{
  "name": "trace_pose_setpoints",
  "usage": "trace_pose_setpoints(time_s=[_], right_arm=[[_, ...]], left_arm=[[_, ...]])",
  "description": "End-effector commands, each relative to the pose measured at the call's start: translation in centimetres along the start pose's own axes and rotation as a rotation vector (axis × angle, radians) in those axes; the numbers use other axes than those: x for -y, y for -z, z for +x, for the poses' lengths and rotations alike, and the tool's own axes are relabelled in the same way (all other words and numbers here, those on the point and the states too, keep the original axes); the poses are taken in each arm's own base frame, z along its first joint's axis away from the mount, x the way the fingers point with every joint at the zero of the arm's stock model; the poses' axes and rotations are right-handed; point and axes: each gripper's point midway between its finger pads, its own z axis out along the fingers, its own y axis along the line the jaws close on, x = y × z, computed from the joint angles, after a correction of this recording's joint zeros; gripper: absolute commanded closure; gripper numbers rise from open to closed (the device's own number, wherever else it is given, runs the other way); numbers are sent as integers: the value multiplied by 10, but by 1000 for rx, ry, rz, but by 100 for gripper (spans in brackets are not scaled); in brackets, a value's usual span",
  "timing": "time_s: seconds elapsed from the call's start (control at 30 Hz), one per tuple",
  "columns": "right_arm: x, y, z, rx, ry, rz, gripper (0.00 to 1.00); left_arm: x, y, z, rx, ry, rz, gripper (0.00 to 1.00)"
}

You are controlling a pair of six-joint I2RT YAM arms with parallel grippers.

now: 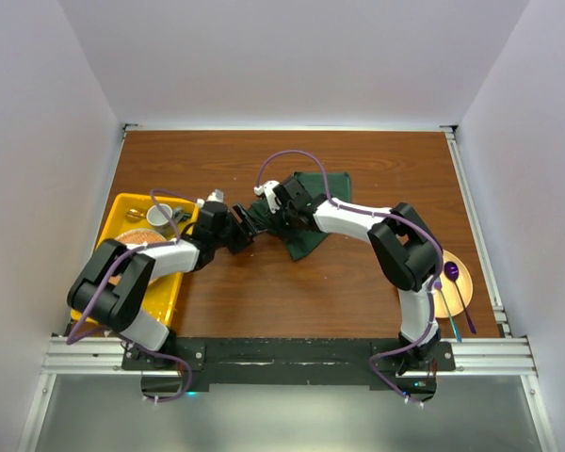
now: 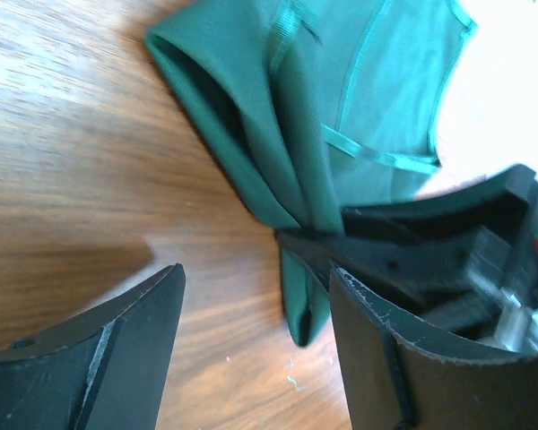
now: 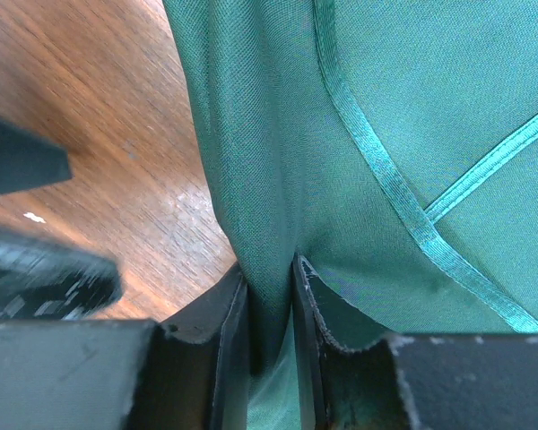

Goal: Fold the napkin, place the utensils inside, and roll it up
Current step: Roll the napkin with the utensil

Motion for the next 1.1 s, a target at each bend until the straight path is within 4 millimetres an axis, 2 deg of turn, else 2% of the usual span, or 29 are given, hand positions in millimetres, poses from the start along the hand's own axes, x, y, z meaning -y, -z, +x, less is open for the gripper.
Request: trace_pose_setpoints(time_s=[0.0, 0.13, 0.27, 0.33, 0.4, 0.53, 0.8, 0.9, 1.07], right_arm=[[-15, -8, 61, -181, -54, -52, 84], [-16, -7, 57, -167, -61, -56, 84], [-17, -6, 57, -164, -63, -59, 85], [-16, -4, 56, -164, -63, -56, 73], [-14, -1, 55, -158, -63, -49, 58], [-12, 12, 46, -151, -55, -19, 44], [-12, 50, 22, -130, -15, 54, 38], [-15, 59, 17, -125, 1, 67, 36], [-19, 68, 10, -110, 28, 84, 34]], left_arm=[[9, -15, -17, 40, 63, -7, 30], [-5, -22, -12, 29, 115, -66, 30], [-1, -21, -21, 67, 123, -37, 32], [-4, -16, -23, 82, 123, -22, 33], [-4, -12, -33, 116, 130, -5, 33], [-7, -7, -38, 115, 127, -9, 32], [2, 12, -44, 125, 50, 10, 33], [11, 25, -51, 153, 11, 21, 33], [13, 32, -54, 156, -24, 25, 33]])
